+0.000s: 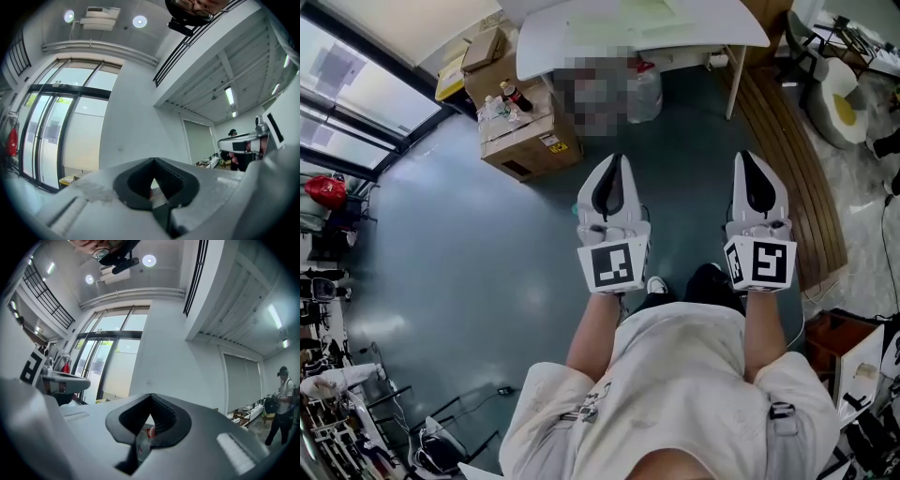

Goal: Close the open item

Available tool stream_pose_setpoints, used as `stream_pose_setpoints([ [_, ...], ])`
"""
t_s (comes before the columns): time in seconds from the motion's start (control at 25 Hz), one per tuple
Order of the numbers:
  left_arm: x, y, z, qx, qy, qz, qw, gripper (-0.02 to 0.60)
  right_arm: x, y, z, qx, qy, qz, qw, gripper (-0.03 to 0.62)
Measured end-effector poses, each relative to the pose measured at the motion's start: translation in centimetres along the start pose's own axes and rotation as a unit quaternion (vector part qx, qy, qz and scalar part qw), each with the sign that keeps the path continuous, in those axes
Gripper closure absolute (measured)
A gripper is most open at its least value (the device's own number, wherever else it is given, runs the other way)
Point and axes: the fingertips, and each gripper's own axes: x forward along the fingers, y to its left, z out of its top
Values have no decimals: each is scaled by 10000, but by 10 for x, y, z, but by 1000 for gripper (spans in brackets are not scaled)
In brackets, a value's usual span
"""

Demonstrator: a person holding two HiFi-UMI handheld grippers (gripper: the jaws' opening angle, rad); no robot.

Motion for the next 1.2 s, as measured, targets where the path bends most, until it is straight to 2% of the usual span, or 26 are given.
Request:
stream_pose_setpoints([
  [0.48,38,22,-16,31,52,206,9998,580,52,-2,-21,-23,29,140,9999,592],
  [0.68,80,17,-21,68,66,195,9998,580,87,-27,-34,336,116,246,9991,592],
  [1.2,201,-6,-38,41,201,347,9992,580,179,-108,-59,178,156,226,9995,592],
])
